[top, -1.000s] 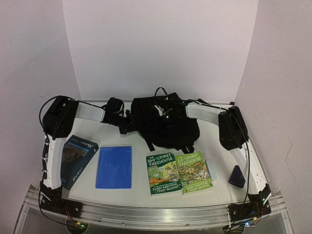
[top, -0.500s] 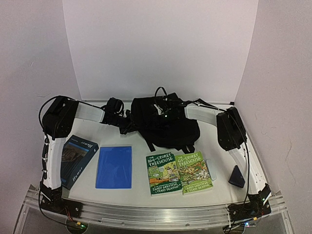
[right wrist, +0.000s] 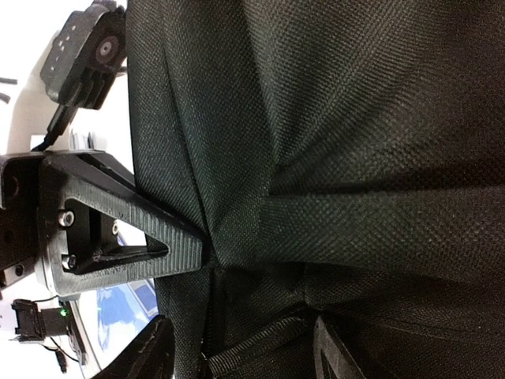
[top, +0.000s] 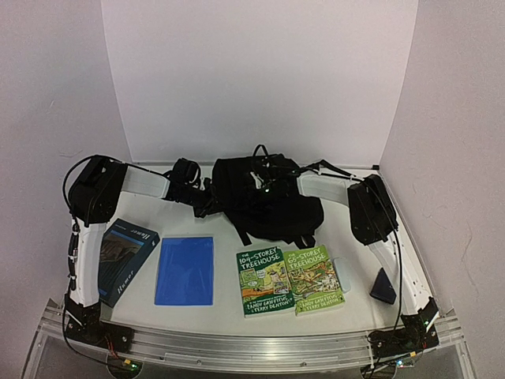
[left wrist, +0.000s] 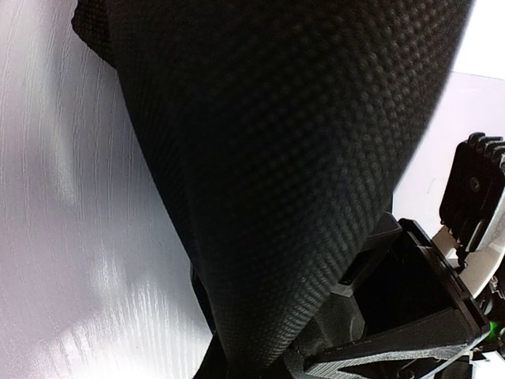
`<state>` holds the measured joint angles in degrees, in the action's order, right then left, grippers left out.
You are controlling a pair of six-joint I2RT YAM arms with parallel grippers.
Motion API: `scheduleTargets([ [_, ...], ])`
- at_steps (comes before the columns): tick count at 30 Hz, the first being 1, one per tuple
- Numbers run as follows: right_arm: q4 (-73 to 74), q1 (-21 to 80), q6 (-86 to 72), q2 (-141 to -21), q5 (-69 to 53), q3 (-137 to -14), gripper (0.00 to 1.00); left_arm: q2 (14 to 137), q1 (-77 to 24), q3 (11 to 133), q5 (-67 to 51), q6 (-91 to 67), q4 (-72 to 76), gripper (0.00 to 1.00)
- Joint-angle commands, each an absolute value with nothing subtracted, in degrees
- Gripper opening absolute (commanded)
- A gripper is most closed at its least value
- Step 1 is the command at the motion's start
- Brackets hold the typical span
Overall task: Pack the student bag
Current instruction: Unzip the student bag at the center of the board.
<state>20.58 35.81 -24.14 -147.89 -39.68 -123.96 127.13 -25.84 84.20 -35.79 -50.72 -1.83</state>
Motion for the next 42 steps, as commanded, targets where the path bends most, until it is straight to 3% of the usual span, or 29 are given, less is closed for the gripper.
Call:
scheduleTargets([
  [1, 20.1, 37.2, -26.2, -149.2, -39.6, -124.2, 0.52, 124.4, -27.0, 85.7, -37.0, -49.0, -2.0, 0.0],
  [8, 20.3, 36.7, -25.4, -147.6, -39.5, -124.6, 0.11, 124.5, -27.0, 85.6, -35.6, -49.0, -3.2, 0.0],
  [11, 20.3, 36.3, -25.1, -146.0, -39.9, -125.3, 0.0, 124.4, -27.0, 85.4, -35.0, -49.1, -3.8, 0.0],
  [27, 20.5, 33.2, -24.5, -138.0, -41.6, -122.1, 0.0, 123.6, -27.0, 83.6, -33.0, -50.7, -2.1, 0.0],
  [42, 22.2, 27.4, -21.5, -130.8, -41.7, -110.6, 0.0, 121.7, -22.9, 79.9, -30.4, -56.7, 2.6, 0.0],
])
